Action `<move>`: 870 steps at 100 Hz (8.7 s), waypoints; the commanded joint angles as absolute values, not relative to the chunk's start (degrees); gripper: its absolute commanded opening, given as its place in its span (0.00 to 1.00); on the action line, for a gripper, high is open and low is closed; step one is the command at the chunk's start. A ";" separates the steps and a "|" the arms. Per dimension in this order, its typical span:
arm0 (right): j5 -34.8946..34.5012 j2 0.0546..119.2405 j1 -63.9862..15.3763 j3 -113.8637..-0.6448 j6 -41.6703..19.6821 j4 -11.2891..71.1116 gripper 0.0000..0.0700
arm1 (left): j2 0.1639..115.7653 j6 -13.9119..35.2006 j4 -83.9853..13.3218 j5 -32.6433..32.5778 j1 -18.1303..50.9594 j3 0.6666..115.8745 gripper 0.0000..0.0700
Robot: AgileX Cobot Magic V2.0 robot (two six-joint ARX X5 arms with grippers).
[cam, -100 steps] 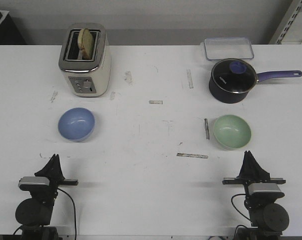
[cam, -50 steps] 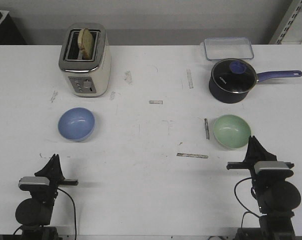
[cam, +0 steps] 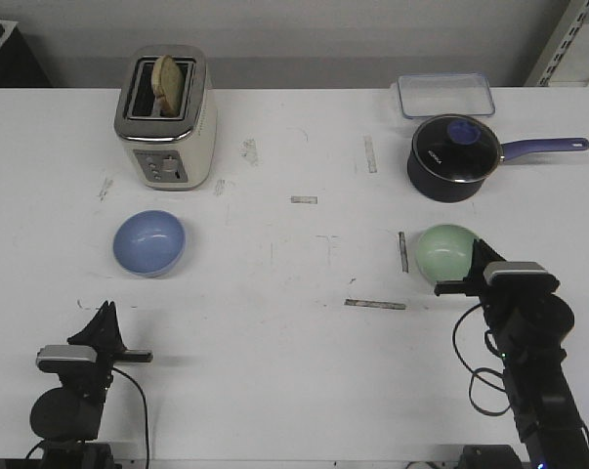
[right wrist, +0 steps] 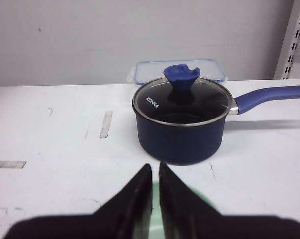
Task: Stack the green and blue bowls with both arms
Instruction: 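Move the right gripper forward to the pale green bowl's rim and grasp it, then slide the green bowl with the right gripper toward the table center, then release the green bowl and retract the right gripper to rest, then reach the left gripper to the light blue bowl's rim and grasp it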
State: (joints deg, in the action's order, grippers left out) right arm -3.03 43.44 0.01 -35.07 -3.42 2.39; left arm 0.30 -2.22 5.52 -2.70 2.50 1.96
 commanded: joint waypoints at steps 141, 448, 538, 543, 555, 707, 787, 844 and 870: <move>-17.96 86.37 16.82 -64.93 -18.50 42.76 0.75 | 0.19 -2.35 6.09 -2.61 2.48 0.71 0.00; 7.27 57.84 -14.41 -43.20 0.01 4.58 0.00 | 0.19 -2.35 6.09 -2.61 2.48 0.71 0.00; 1.50 9.89 0.34 -19.64 -0.12 3.20 0.00 | 0.19 -2.35 6.07 -2.61 2.48 0.71 0.00; 1.48 8.27 0.34 -19.64 -0.12 3.11 0.00 | 0.19 -2.35 6.09 -2.61 2.48 0.71 0.00; 1.48 6.07 0.34 -19.64 -0.12 3.01 0.00 | 0.19 -2.35 6.09 -2.61 2.48 0.71 0.00; 1.50 5.23 0.34 -19.66 -0.12 3.01 0.00 | 42.13 0.58 7.40 -3.44 3.33 33.12 0.00; 1.50 5.23 0.34 -19.66 -0.12 3.01 0.00 | 82.26 16.58 -36.82 15.66 -4.40 74.52 0.10; 1.50 5.23 0.34 -19.66 -0.12 3.01 0.00 | 88.18 14.81 -38.39 17.34 -11.53 74.94 0.64; 1.50 5.23 0.34 -19.66 -0.12 3.01 0.00 | 94.76 14.09 -39.00 17.34 -10.17 74.94 0.64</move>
State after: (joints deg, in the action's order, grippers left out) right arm 1.52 5.37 0.38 -19.46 -0.25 3.62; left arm 92.68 15.22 -38.81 16.95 -10.46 73.78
